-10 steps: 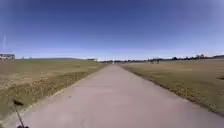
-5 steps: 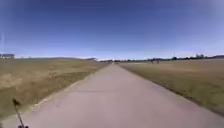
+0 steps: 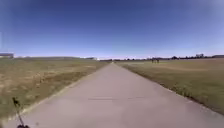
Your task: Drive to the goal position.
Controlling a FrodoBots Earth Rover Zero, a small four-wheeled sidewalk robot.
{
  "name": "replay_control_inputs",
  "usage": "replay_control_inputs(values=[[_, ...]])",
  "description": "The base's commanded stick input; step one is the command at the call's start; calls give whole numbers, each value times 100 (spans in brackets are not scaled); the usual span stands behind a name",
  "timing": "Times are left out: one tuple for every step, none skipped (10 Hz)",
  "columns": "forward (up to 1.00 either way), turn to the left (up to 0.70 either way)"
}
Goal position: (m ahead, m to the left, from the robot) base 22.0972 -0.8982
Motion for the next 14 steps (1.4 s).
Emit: replay_control_inputs(values=[[100,-26],[100,0],[100,0],[100,-6],[100,-24],[100,0],[100,0],[100,0],[100,-15],[100,-29],[100,-34],[100,-39],[100,-40],[100,-40]])
